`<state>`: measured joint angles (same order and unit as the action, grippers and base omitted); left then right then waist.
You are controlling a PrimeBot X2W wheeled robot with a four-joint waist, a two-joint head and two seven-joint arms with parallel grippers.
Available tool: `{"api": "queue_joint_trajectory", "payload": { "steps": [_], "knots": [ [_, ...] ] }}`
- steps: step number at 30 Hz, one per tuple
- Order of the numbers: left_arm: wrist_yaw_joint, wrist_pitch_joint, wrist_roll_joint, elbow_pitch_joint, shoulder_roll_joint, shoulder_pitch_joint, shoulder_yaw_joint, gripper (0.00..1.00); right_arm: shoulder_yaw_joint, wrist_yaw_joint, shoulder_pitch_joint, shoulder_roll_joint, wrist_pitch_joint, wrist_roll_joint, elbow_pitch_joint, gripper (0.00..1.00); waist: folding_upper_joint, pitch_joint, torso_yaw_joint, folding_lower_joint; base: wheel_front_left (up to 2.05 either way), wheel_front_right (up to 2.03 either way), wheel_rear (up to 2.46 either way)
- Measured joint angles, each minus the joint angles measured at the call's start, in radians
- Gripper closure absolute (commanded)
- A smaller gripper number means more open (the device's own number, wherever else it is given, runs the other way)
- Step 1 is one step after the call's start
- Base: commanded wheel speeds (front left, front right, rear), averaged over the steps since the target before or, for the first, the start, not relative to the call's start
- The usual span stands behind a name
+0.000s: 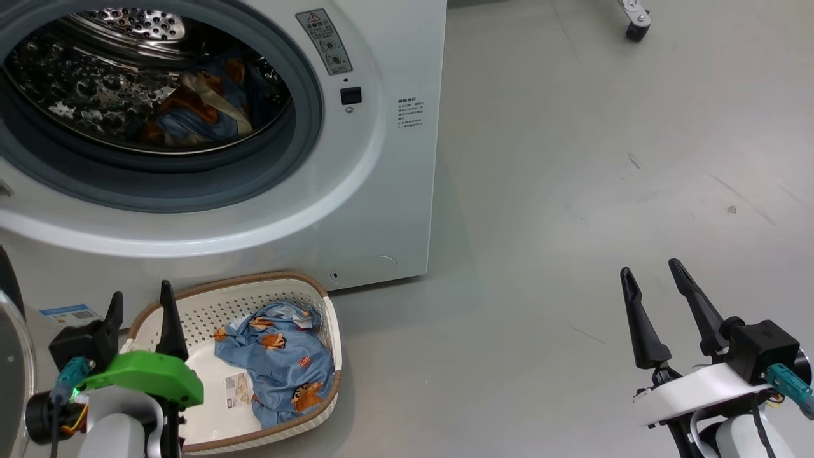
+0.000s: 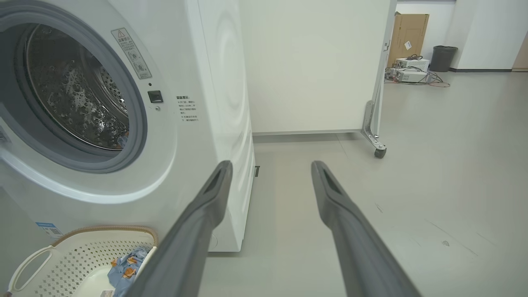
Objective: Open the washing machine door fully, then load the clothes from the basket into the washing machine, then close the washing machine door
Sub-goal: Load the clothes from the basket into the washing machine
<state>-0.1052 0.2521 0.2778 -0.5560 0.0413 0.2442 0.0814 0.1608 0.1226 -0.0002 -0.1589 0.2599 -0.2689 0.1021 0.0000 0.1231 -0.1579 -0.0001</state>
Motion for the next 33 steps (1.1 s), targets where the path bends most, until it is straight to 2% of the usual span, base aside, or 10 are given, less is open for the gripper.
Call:
{"api": "queue_joint_trajectory", "payload": {
  "steps": [21, 33],
  "knots": [
    [-0.001, 0.0, 0.007, 0.183, -0.008, -0.221, -0.022, 0.0, 0.002, 0.0, 0.055, -0.022, 0.0, 0.009, 0.0, 0.0, 0.0, -0.102, 0.043, 0.0, 0.0, 0.0, 0.0],
    [0.016, 0.0, 0.082, 0.247, -0.007, -0.291, -0.079, 0.0, 0.003, 0.0, 0.075, -0.022, 0.0, 0.012, -0.007, 0.0, 0.0, -0.123, 0.085, 0.0, 0.0, 0.0, 0.0]
  ]
}}
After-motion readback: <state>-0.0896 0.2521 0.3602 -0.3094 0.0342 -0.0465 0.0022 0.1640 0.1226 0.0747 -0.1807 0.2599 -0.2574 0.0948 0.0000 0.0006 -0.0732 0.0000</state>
